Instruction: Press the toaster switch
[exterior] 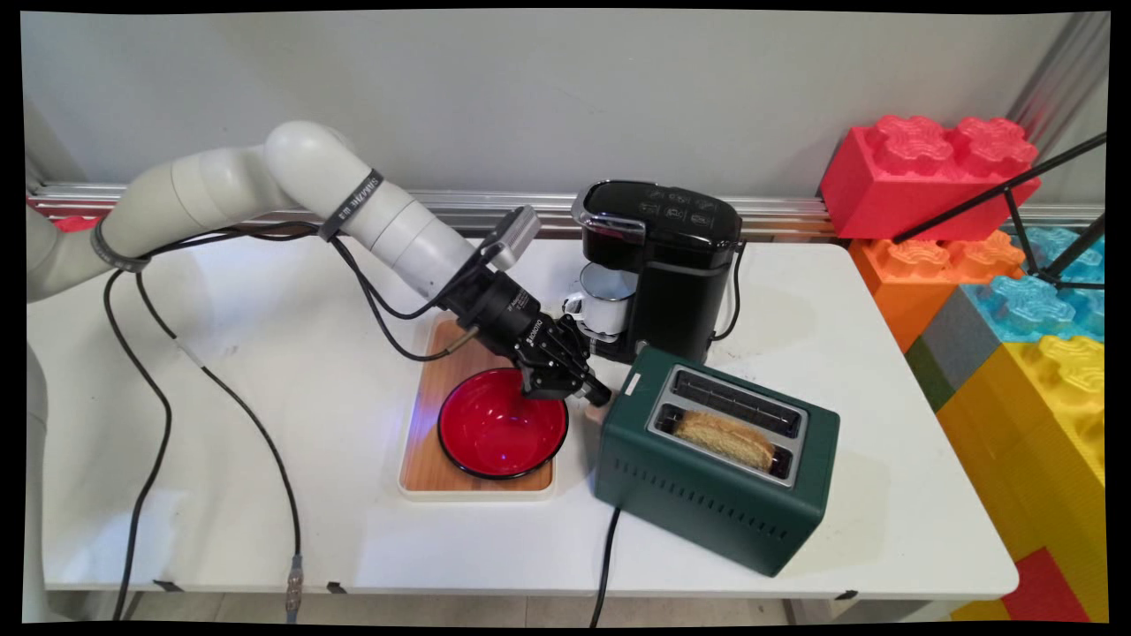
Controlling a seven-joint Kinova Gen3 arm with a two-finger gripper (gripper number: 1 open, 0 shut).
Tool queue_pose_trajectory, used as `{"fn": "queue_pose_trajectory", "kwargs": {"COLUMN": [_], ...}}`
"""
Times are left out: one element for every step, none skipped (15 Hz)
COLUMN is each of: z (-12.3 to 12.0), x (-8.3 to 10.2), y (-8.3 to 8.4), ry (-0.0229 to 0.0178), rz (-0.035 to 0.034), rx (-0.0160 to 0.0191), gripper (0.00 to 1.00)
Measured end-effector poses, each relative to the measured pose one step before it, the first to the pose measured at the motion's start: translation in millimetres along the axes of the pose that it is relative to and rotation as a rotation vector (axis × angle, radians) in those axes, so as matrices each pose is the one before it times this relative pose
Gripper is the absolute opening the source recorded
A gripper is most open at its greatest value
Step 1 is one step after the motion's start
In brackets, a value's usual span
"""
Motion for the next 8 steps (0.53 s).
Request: {"fn": "queue_pose_trajectory", "kwargs": {"z": [0.64, 0.4, 0.3, 0.45, 0.18, 0.16, 0.06, -0.11], "x": [-0.42, -0.36, -0.29, -0.35, -0.3, -0.2, -0.19, -0.26], "y": [-0.13, -0.03, 0.04, 0.06, 0.06, -0.02, 0.01, 0.0], "ry": [-0.00118, -0.00083, -0.00088, -0.00113, -0.00066, -0.00076, -0.00073, -0.00104], "rz": [-0.00109, -0.00089, -0.00058, -0.00091, -0.0008, -0.00071, -0.00055, -0.00063], "rx": [0.00013, 0.00004, -0.00025, -0.00024, 0.00013, 0.00037, 0.0003, 0.00063], "gripper": [0.0, 0.0, 0.0, 0.0, 0.0, 0.0, 0.0, 0.0]}}
